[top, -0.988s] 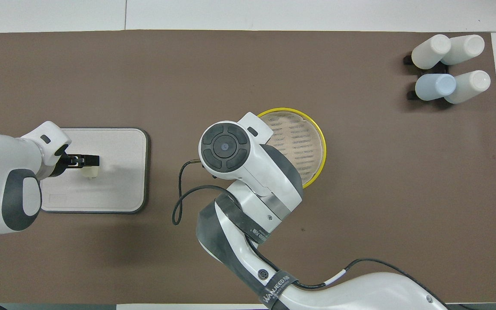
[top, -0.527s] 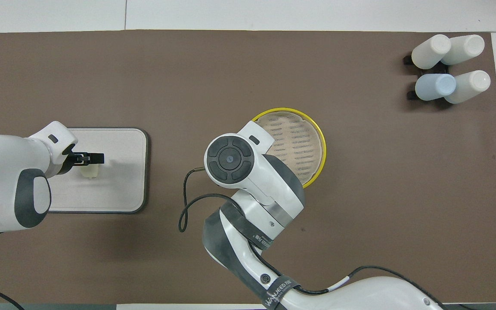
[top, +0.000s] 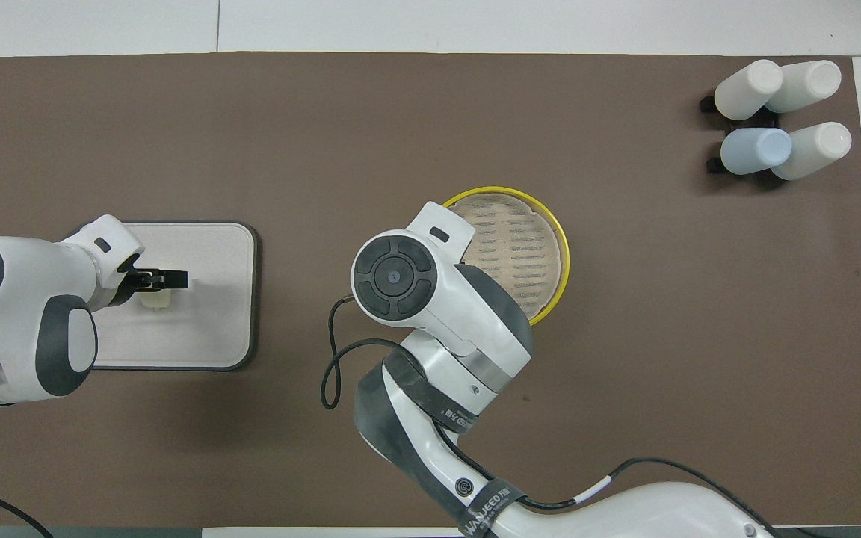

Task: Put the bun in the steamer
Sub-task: 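Grasp the steamer lid with the right gripper while the left gripper grasps the bun, then lift the lid aside with the right gripper while the left gripper lifts the bun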

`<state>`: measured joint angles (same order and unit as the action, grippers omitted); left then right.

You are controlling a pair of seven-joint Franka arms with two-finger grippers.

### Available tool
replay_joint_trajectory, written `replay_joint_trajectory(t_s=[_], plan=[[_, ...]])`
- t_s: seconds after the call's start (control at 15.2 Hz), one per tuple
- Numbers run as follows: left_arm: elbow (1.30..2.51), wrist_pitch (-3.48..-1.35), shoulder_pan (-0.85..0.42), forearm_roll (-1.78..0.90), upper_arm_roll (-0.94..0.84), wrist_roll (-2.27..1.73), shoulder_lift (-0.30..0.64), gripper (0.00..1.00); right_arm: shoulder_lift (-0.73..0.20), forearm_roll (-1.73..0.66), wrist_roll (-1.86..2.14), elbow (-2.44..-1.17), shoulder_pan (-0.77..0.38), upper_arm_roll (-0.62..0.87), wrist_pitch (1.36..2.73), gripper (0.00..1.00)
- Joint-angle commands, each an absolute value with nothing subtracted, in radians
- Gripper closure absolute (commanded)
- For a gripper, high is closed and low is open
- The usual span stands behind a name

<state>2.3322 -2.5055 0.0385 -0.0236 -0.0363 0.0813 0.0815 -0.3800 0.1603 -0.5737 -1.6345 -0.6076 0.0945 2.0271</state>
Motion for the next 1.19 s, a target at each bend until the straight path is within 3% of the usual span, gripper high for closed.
replay_joint_trajectory(t_s=[0.0, 0.2, 0.33, 0.53, 0.66, 0.99, 1.12], plan=[[2.341, -2.480, 0.028, -0.034, -0.028, 0.094, 0.063, 0.17, -0.367, 0.190, -0.487, -1.501, -0.557, 0.097, 1.828, 1.00], [2.341, -2.461, 0.028, -0.034, -0.028, 0.094, 0.061, 0.57, -0.318, 0.189, -0.333, -1.491, -0.482, 0.095, 1.726, 1.00], [2.338, -2.445, 0.028, -0.034, -0.028, 0.094, 0.060, 0.78, -0.266, 0.187, -0.225, -1.494, -0.424, 0.097, 1.649, 1.00], [2.301, -2.398, 0.028, -0.034, -0.028, 0.089, 0.066, 0.83, -0.180, 0.141, -0.048, -1.508, -0.303, 0.097, 1.553, 1.00], [2.206, -2.311, 0.014, -0.034, -0.029, 0.022, 0.081, 0.88, -0.134, 0.111, 0.081, -1.517, -0.200, 0.097, 1.487, 1.00], [1.664, -1.883, -0.213, -0.028, -0.028, -0.370, 0.257, 0.88, -0.045, 0.094, 0.291, -1.606, -0.023, 0.095, 1.468, 1.00], [1.582, -1.853, -0.338, -0.029, -0.028, -0.530, 0.290, 0.88, -0.028, 0.094, 0.316, -1.649, 0.008, 0.095, 1.489, 1.00]])
